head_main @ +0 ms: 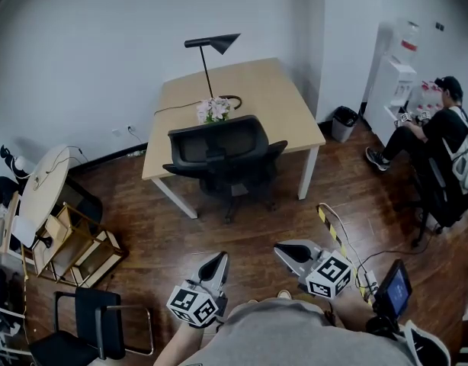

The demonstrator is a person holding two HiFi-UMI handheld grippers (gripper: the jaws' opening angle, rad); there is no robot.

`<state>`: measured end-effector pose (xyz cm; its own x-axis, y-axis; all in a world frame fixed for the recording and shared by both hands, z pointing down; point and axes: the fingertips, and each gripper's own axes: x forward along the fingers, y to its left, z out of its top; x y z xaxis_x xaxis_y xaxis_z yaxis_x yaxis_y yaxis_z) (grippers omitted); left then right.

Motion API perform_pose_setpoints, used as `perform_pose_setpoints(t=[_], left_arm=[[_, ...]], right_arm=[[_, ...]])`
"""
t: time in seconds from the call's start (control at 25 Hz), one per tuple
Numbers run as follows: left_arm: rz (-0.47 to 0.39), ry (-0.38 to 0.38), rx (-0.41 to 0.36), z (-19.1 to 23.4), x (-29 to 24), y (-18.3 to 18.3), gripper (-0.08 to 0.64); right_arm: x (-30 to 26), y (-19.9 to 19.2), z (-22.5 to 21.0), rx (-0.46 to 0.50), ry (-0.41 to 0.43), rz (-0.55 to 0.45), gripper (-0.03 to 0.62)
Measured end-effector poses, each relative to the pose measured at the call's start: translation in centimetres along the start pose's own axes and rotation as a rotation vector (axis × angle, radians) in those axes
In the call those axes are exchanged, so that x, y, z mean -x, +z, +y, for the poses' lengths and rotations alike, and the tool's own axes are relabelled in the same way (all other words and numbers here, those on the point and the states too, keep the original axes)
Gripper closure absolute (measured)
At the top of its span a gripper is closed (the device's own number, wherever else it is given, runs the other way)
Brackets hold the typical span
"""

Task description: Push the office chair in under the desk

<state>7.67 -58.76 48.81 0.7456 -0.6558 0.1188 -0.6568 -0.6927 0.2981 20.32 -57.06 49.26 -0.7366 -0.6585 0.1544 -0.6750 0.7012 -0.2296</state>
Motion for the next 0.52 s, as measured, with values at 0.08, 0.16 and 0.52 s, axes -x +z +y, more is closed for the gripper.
perform_pose_setpoints(t=[0.08,0.16,0.52], left_arm=[[0.003,0.000,0.000,0.13,0.08,-0.12,0.560],[0.008,-0.001,0.001,0.16,0.08,-0.15,0.560],[0.007,-0.009,0.001,0.54,-0.27,0.21,0.560]], right_arm=[[-0.16,-0.03,0.06,0.000,-0.002,-0.002,0.586],[-0.34,-0.02,0.16,0.003,-0.004,-0.007,0.586],[-1.04,0.20,-0.13,0.015,-0.014,-0.015,0.586]])
